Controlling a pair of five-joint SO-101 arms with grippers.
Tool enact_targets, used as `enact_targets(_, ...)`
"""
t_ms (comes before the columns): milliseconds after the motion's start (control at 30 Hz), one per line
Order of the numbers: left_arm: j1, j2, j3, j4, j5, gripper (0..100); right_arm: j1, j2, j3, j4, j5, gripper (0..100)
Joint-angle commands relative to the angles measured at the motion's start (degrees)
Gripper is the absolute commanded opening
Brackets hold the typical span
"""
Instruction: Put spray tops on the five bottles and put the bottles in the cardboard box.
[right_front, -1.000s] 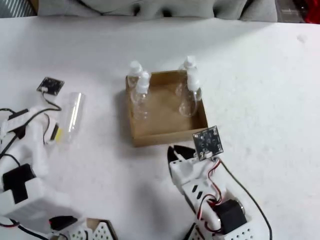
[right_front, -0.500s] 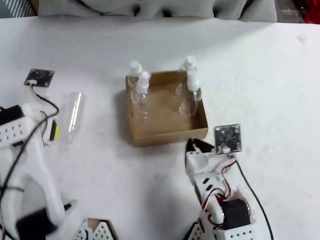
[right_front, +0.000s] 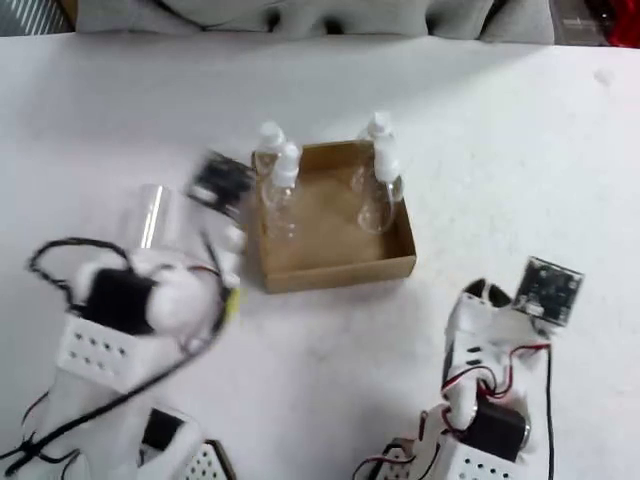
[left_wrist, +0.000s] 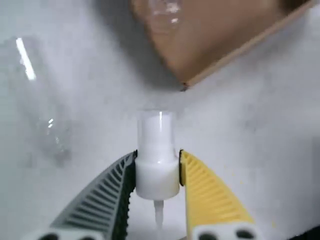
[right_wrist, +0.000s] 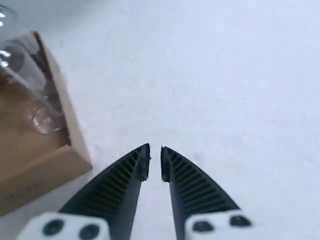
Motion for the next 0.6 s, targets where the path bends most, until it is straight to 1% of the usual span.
enact_targets(0, 17.19, -1.80, -0.97, -1.93, 1.32, 2, 5.49, -0.04, -1.93, -1.36, 1.05, 1.7)
enact_targets(67, 22.55, -1.71, -0.97, -4.66, 1.67, 2, 7.96, -0.04, -1.93, -1.45, 1.32, 1.7)
enact_targets(167, 29.05, -1.71, 0.18, -9.05, 1.76, 2, 10.95, -0.04, -1.93, -1.54, 4.04, 1.7)
enact_targets(267, 33.27, -1.71, 5.10, -14.77, 2.11, 2, 13.14, -0.04, -1.76, -3.91, 4.31, 1.7)
enact_targets(300, 34.07, -1.71, 7.30, -17.49, 3.52, 2, 13.93, -0.04, -1.67, -5.23, 4.31, 1.7)
enact_targets(367, 34.77, -1.71, 12.31, -24.53, 7.65, 2, 15.43, -0.04, -1.67, -7.34, 4.31, 1.7)
enact_targets(433, 34.77, -1.71, 17.49, -34.02, 11.08, 2, 16.75, -0.04, -1.67, -9.27, 4.31, 1.7)
enact_targets(567, 34.77, -1.71, 26.46, -50.99, 16.09, 2, 17.54, 0.04, -1.58, -11.65, 4.31, 1.7)
